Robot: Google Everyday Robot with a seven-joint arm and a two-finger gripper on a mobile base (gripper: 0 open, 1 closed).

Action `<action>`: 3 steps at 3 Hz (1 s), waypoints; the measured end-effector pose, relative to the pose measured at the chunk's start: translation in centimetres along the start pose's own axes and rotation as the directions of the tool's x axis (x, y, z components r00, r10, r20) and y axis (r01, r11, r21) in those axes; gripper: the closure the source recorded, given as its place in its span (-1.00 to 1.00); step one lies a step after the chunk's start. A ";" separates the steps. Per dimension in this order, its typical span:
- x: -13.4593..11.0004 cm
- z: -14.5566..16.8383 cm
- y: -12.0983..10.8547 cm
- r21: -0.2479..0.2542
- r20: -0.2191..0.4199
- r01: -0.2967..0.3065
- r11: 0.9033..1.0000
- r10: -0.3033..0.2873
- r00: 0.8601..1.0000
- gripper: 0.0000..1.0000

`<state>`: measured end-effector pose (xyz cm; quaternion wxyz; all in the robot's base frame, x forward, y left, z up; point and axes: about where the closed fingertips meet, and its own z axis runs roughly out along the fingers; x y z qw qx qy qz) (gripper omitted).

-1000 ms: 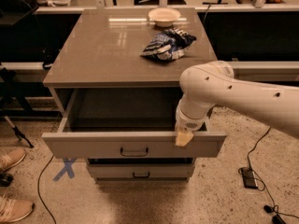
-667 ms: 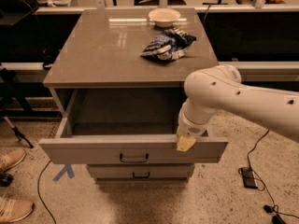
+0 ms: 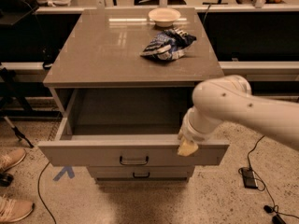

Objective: Open top drawer

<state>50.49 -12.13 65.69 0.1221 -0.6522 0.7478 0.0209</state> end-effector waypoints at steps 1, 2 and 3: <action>0.1 0.1 0.4 0.003 0.010 -0.003 1.000 0.003 1.000 1.00; 0.1 0.2 0.5 0.002 0.009 -0.002 1.000 0.002 1.000 0.65; 0.2 0.2 0.5 0.002 0.008 -0.002 1.000 0.002 1.000 0.19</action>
Offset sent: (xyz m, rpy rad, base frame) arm -0.0038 -0.0006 -0.0022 0.0095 -0.0040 -0.0028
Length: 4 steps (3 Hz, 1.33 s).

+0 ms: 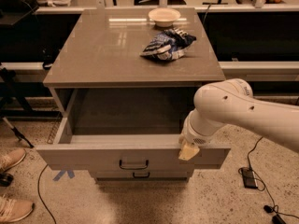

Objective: Open top drawer

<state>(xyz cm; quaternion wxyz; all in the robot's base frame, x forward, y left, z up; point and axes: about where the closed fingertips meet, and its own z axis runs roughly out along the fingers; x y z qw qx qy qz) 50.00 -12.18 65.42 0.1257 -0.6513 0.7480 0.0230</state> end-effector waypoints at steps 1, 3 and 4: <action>0.0 0.0 0.1 -0.001 -0.001 0.001 1.000 -0.001 1.000 -0.28; -0.1 0.0 0.2 -0.005 -0.008 0.007 1.000 -0.007 1.000 -1.00; -0.2 0.1 0.4 -0.015 -0.018 0.016 1.000 -0.016 1.000 -1.00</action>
Offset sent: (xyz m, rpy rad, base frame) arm -0.0005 0.0001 -0.0003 -0.0007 0.0007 0.0007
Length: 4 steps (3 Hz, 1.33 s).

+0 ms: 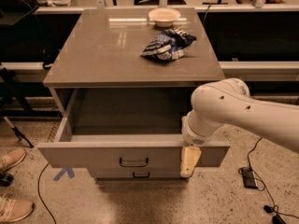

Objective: Open top drawer

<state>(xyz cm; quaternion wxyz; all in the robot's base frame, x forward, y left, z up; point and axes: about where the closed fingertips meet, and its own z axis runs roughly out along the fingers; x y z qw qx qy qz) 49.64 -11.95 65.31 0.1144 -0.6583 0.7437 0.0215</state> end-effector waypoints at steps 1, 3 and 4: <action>0.7 0.0 1.0 -0.010 -0.013 -0.021 1.000 0.021 1.000 -0.62; 2.4 -0.1 2.8 -0.028 -0.022 -0.079 0.997 0.078 0.997 0.31; 2.7 -0.7 4.0 -0.025 -0.028 -0.090 0.996 0.089 0.996 0.77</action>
Offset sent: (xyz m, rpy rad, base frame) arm -0.0362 -0.0262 -0.0116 -0.0017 0.0620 -0.0969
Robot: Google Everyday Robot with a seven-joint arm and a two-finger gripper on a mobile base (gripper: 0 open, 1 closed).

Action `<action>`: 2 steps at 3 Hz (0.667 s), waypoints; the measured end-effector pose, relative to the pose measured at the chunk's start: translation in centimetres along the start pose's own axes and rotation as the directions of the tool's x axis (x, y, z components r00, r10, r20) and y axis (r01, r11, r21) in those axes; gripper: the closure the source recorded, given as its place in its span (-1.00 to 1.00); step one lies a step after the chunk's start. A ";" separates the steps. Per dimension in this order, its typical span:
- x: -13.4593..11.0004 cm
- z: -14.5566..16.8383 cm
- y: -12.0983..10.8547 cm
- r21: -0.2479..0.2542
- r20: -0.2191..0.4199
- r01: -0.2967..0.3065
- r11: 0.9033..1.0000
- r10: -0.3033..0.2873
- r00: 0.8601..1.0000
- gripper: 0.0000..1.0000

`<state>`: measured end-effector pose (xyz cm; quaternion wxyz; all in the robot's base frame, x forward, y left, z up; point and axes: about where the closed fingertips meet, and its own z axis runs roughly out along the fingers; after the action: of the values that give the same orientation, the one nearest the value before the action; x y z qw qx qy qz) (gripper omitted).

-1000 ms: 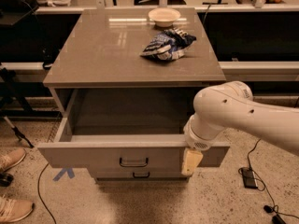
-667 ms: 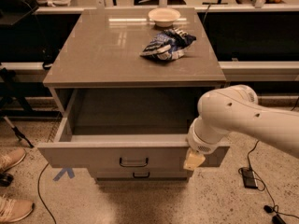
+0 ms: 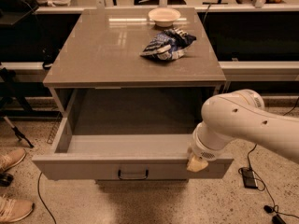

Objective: Open top drawer

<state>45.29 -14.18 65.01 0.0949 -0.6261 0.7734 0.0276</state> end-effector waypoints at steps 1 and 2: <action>0.5 -0.7 2.3 0.003 -0.002 -0.018 1.000 0.018 1.000 1.00; 0.7 -0.7 2.7 0.002 -0.005 -0.019 1.000 0.019 1.000 0.68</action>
Offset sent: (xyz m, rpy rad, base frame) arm -0.0227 -0.0012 0.0037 0.0000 0.0006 -0.0174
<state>42.49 -14.38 65.38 0.0934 -0.6188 0.7796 0.0265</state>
